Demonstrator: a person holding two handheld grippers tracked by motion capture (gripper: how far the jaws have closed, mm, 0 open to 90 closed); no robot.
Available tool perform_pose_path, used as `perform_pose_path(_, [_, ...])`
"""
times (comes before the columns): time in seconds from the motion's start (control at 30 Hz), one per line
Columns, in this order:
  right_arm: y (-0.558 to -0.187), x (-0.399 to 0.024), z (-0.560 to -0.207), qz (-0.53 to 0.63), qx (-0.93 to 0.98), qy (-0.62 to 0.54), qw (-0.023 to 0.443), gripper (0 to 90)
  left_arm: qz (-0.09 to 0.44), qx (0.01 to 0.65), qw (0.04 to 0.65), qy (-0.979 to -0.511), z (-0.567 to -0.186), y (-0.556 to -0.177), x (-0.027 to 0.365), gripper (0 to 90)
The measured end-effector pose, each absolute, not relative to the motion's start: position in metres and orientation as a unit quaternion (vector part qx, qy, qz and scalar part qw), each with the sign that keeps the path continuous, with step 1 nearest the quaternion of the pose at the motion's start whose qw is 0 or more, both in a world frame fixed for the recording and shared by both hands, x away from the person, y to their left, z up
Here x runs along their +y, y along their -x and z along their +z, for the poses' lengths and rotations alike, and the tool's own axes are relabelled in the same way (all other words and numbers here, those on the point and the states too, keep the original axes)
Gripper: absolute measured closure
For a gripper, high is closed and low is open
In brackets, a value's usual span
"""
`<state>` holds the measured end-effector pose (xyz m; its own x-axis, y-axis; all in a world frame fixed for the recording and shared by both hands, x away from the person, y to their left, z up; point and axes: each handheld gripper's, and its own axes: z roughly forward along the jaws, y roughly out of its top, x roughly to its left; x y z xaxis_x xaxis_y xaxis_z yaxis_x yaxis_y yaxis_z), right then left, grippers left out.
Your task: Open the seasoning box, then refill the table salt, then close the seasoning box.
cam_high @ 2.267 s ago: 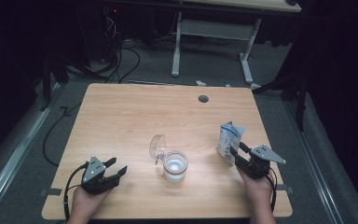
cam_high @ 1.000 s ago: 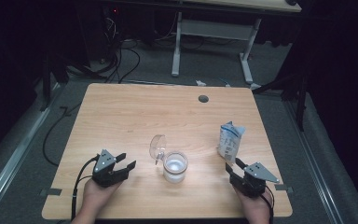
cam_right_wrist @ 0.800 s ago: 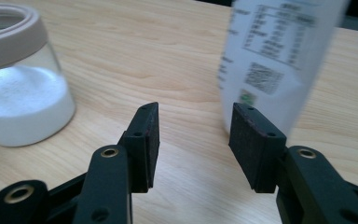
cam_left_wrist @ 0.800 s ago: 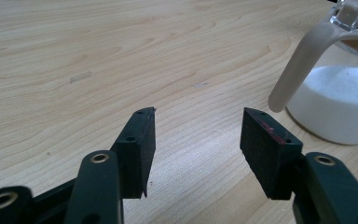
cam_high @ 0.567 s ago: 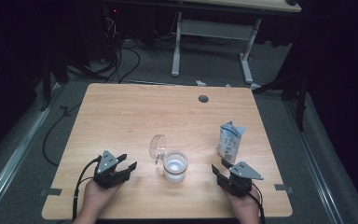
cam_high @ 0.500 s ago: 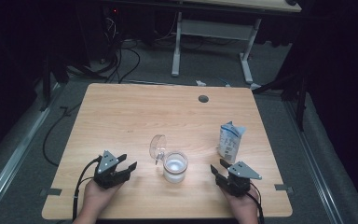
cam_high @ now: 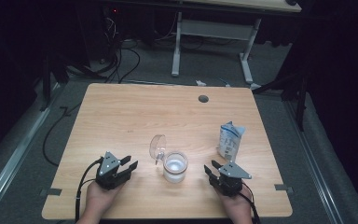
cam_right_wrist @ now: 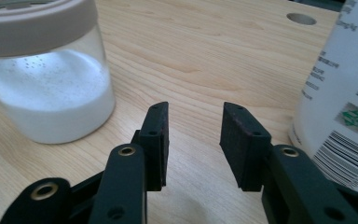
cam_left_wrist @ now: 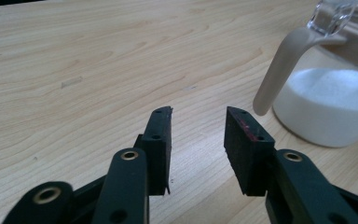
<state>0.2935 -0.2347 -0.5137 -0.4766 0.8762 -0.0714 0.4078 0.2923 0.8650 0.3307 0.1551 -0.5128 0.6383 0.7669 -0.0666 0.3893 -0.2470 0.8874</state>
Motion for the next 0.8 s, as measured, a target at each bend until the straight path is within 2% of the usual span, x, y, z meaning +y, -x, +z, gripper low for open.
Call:
perform_pose_path(0.13, [-0.295, -0.230, -0.515, 0.417, 0.758, -0.418, 0.276, 70.6, 0.194, 0.386, 0.483, -0.762, -0.512, -0.331, 0.154, 66.5])
perform_pose_path(0.53, [-0.298, -0.222, -0.515, 0.423, 0.758, -0.416, 0.273, 78.3, 0.188, 0.394, 0.490, -0.754, -0.499, -0.331, 0.146, 82.6])
perform_pose_path(0.57, [-0.297, -0.221, -0.515, 0.423, 0.759, -0.414, 0.270, 83.0, 0.184, 0.397, 0.497, -0.749, -0.496, -0.331, 0.144, 84.1])
perform_pose_path(0.7, [-0.296, -0.217, -0.515, 0.424, 0.764, -0.404, 0.270, 89.9, 0.184, 0.397, 0.500, -0.747, -0.490, -0.332, 0.139, 88.5])
perform_pose_path(0.8, [-0.296, -0.213, -0.515, 0.423, 0.768, -0.398, 0.271, 90.0, 0.185, 0.394, 0.499, -0.749, -0.486, -0.334, 0.133, 89.9])
